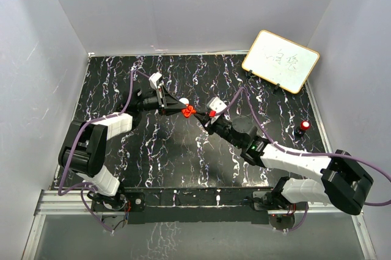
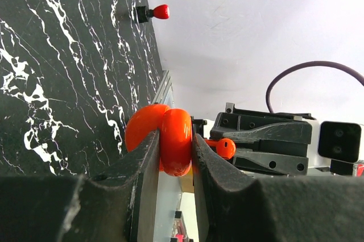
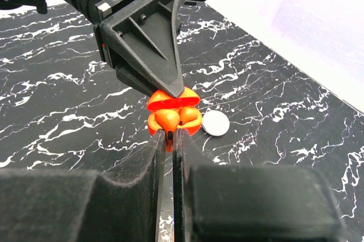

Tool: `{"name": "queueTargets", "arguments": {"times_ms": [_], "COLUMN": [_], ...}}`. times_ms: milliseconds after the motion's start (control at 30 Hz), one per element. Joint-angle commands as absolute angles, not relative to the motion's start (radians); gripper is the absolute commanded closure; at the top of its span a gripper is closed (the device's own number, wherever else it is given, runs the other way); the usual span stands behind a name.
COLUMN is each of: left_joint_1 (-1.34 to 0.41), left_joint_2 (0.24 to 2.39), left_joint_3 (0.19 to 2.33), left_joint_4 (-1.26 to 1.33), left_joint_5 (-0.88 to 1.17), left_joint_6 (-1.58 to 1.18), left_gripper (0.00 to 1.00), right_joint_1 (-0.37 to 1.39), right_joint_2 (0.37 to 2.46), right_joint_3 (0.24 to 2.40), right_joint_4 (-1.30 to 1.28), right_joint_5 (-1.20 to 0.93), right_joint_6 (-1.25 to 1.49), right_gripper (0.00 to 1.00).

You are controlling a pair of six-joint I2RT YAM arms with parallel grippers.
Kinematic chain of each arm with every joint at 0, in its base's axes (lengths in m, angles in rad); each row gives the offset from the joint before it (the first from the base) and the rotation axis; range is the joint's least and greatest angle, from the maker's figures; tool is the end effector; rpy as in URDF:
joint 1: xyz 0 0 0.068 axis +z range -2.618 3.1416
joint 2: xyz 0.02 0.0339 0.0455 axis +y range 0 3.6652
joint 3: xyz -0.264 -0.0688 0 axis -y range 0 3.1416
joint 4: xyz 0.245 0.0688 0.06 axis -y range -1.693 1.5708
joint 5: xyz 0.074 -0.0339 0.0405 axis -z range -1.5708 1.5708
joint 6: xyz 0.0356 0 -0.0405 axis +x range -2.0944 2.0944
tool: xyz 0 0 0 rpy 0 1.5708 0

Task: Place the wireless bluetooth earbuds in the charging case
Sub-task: Place the earbud in the charging case.

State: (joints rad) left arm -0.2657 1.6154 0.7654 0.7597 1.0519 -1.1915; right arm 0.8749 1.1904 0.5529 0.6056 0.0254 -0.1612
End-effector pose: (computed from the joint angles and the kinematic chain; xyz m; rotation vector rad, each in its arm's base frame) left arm 0.3101 -0.1164 0.2245 0.0502 2.0324 -1.8704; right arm 0.1700 0.2021 0.2575 -0.7890 1.4247 0.5316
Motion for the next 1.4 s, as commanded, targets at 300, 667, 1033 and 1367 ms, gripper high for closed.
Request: {"name": "queueTargets", "arguments": {"times_ms": [300,667,1033,1367], "left_joint_1": [-0.292,-0.313,-0.324,-0.325], "left_joint_2": [1.616,1.622,1.618,1.606], "left_joint_3": [0.820,0.834,0.848,0.850], "left_joint_4": [0.756,0.717,0.706,0.707], "left_joint_5": [1.111,1.115,1.113,1.111], "left_joint_6": [-1.202,-1.168,-1.160,-1.163], "left_gripper": [1.00,1.00,1.00,1.00], "right_joint_1": [0.847,0.830,0.824,0.815], "right_joint_2": [1.245,1.259,1.267,1.273], "right_joint_3": [0.544,0.543,0.531,0.508], "right_joint_4": [0.796,0.810,0.818,0.837], "right_joint_5": [-0.057,-0.078,-0.093,-0.098], "right_joint_6": [-0.186,-0.177,-0.170,-0.160], "right_gripper": [1.00,1.00,1.00,1.00]}}
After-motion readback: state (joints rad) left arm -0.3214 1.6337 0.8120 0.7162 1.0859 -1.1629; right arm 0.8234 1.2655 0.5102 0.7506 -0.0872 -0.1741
